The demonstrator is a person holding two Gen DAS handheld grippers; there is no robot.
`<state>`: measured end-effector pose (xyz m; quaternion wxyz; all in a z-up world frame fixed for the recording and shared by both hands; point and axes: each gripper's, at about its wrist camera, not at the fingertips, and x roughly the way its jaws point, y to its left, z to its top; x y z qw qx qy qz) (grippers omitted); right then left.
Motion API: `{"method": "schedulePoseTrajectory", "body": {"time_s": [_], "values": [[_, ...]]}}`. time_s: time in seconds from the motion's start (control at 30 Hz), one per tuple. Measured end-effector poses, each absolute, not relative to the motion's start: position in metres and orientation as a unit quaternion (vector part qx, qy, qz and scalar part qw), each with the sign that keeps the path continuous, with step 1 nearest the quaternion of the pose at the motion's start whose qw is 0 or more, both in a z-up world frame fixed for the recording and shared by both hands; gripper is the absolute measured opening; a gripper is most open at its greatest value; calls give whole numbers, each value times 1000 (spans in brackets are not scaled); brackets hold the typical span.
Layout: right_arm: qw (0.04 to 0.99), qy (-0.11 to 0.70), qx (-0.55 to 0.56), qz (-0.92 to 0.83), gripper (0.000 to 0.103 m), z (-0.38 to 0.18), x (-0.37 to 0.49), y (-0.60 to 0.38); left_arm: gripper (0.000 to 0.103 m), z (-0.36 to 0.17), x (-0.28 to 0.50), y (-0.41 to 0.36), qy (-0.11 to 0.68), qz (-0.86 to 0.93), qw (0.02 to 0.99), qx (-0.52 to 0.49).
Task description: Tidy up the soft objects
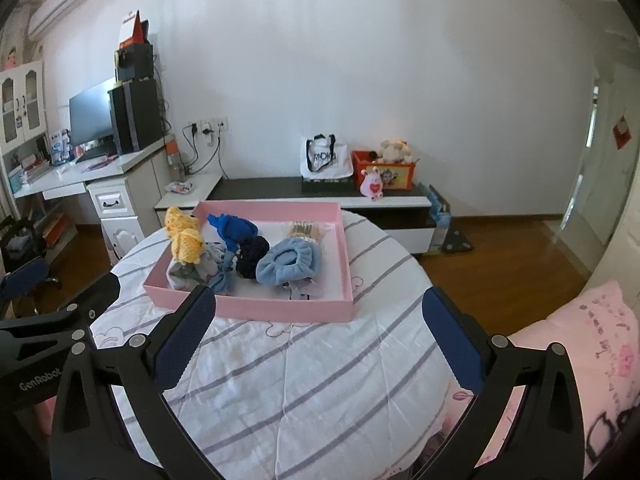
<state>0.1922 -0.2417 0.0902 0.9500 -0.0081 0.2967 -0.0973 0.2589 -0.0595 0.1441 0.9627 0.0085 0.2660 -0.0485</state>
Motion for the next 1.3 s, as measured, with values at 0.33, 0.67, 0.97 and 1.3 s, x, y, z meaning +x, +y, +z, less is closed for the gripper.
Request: {"method": "schedulePoseTrajectory", "body": {"time_s": [0.33, 0.67, 0.97, 1.3], "values": [[962, 253, -22, -98, 103, 115, 144, -232, 103, 167, 178, -56, 214, -42, 976, 5], [975, 191, -38, -105, 103, 146, 101, -222, 103, 183, 119, -57, 154, -43, 987, -1], [983, 153, -36, -100, 103, 163, 76, -219, 103, 185, 85, -55, 117, -44, 992, -4], [985, 139, -38, -99, 103, 164, 67, -217, 103, 183, 86, -59, 108, -40, 993, -2]]}}
